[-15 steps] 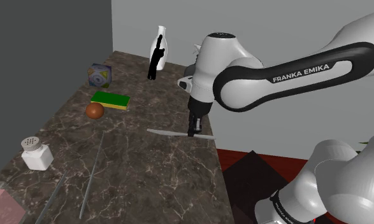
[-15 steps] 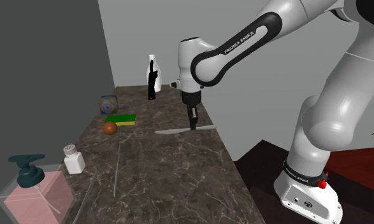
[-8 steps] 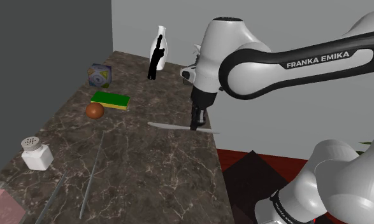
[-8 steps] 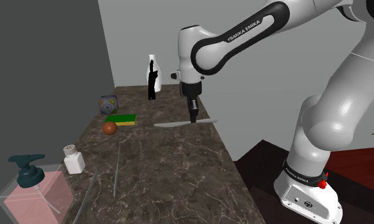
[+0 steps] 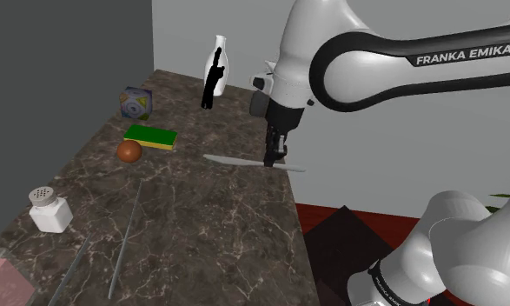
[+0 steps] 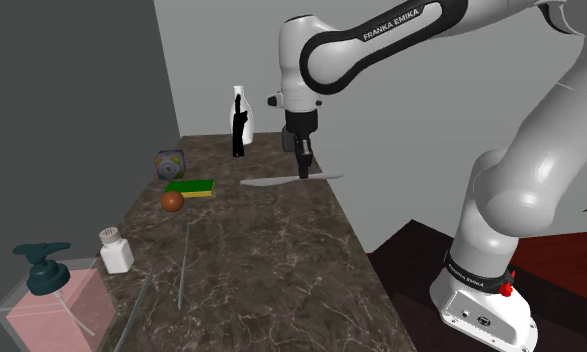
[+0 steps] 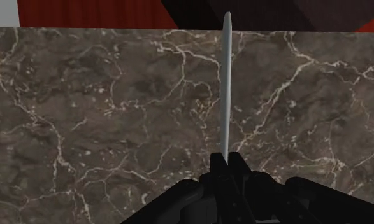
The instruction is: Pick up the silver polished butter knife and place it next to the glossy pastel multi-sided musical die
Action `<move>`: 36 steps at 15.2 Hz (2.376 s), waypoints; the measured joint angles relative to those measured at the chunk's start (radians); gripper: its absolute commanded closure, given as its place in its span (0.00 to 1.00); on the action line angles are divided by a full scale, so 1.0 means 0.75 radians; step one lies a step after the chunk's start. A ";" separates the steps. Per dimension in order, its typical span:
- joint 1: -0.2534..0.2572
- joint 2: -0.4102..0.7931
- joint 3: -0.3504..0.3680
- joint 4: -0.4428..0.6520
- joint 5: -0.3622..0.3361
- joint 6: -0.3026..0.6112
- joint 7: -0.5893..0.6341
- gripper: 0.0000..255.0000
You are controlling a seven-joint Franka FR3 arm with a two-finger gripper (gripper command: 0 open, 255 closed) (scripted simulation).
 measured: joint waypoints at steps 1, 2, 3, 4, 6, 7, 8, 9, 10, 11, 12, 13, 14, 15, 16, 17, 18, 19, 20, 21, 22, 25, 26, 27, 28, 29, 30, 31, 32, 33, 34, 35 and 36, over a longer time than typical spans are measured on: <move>-0.001 -0.004 -0.001 0.016 0.000 -0.020 -0.002 1.00; -0.001 -0.009 -0.002 0.030 0.000 -0.039 -0.003 1.00; -0.001 -0.014 -0.002 0.043 0.000 -0.057 -0.002 1.00; -0.001 -0.016 -0.004 0.058 0.000 -0.074 -0.004 1.00; -0.002 -0.025 -0.006 0.083 0.000 -0.109 -0.006 1.00; -0.001 -0.028 -0.005 0.100 0.000 -0.129 -0.005 1.00; -0.001 -0.029 -0.005 0.117 0.000 -0.147 -0.004 1.00; -0.002 -0.033 -0.007 0.130 0.000 -0.163 -0.007 1.00; -0.005 -0.010 -0.009 0.162 -0.004 -0.171 -0.009 1.00; -0.008 0.027 -0.010 0.197 -0.008 -0.169 -0.012 1.00; -0.013 0.081 -0.012 0.254 -0.015 -0.173 -0.014 1.00; -0.018 0.123 -0.016 0.295 -0.020 -0.173 -0.020 1.00; -0.024 0.177 -0.021 0.354 -0.027 -0.178 -0.027 1.00; -0.027 0.228 -0.022 0.396 -0.032 -0.169 -0.029 1.00; -0.033 0.277 -0.028 0.450 -0.038 -0.175 -0.038 1.00; -0.037 0.325 -0.032 0.515 -0.044 -0.193 -0.044 1.00; -0.040 0.381 -0.034 0.578 -0.050 -0.198 -0.048 1.00; -0.042 0.435 -0.036 0.634 -0.055 -0.200 -0.049 1.00; -0.044 0.496 -0.037 0.713 -0.060 -0.218 -0.052 1.00; -0.046 0.551 -0.039 0.782 -0.065 -0.232 -0.055 1.00; -0.049 0.595 -0.043 0.843 -0.069 -0.249 -0.061 1.00; -0.055 0.761 -0.051 1.065 -0.080 -0.307 -0.077 1.00; -0.055 0.821 -0.053 1.148 -0.084 -0.330 -0.080 1.00; -0.056 0.887 -0.055 1.247 -0.088 -0.363 -0.085 1.00; -0.054 0.956 -0.057 1.354 -0.092 -0.400 -0.087 1.00; -0.054 1.016 -0.059 1.435 -0.095 -0.422 -0.092 1.00; -0.054 1.099 -0.062 1.559 -0.099 -0.462 -0.098 1.00; -0.053 1.194 -0.065 1.706 -0.103 -0.514 -0.106 1.00; -0.050 1.295 -0.068 1.874 -0.107 -0.580 -0.113 1.00; -0.048 1.341 -0.069 1.940 -0.108 -0.601 -0.114 1.00; -0.049 1.358 -0.070 1.956 -0.109 -0.600 -0.116 1.00; -0.049 1.370 -0.070 1.962 -0.109 -0.594 -0.117 1.00; -0.052 1.365 -0.071 1.934 -0.109 -0.572 -0.118 1.00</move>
